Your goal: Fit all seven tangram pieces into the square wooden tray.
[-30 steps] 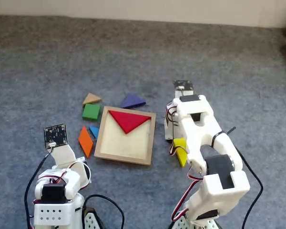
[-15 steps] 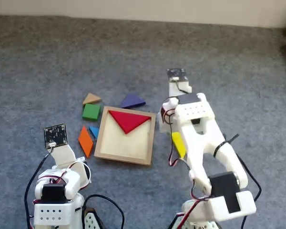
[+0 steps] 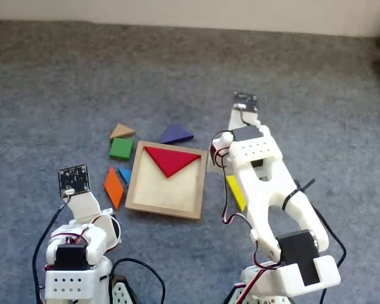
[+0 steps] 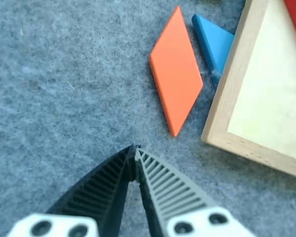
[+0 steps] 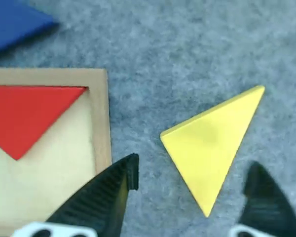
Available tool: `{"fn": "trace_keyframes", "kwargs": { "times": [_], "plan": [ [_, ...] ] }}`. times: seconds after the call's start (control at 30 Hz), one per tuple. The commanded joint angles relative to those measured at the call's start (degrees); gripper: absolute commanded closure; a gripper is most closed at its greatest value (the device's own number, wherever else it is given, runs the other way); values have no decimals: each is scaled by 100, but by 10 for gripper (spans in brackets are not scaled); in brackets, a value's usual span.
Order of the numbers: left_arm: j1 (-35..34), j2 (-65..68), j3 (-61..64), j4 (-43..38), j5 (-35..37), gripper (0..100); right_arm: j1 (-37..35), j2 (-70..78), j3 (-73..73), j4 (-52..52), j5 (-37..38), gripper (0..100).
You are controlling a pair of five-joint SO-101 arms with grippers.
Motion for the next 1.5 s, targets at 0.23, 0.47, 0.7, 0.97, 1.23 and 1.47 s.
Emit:
{"fn": "trace_keyframes", "kwargs": {
  "times": [0.23, 0.47, 0.7, 0.97, 1.23, 1.47],
  "plan": [
    [-66, -295, 119, 35, -26, 993, 22, 840, -40, -769, -703, 600],
    [-66, -295, 119, 35, -26, 993, 330, 1174, -57, -971, -703, 604],
    [-66, -295, 119, 35, -26, 993, 488, 1200, -13, -1244, -703, 644],
    [-66, -295, 119, 35, -26, 993, 444, 1174, -4, -1209, -703, 646],
    [-66, -295, 119, 35, -26, 993, 224, 1165, -31, -822, -703, 646],
    [-66, -295, 119, 35, -26, 993, 251, 1200, -48, -400, -703, 646]
  ]
}}
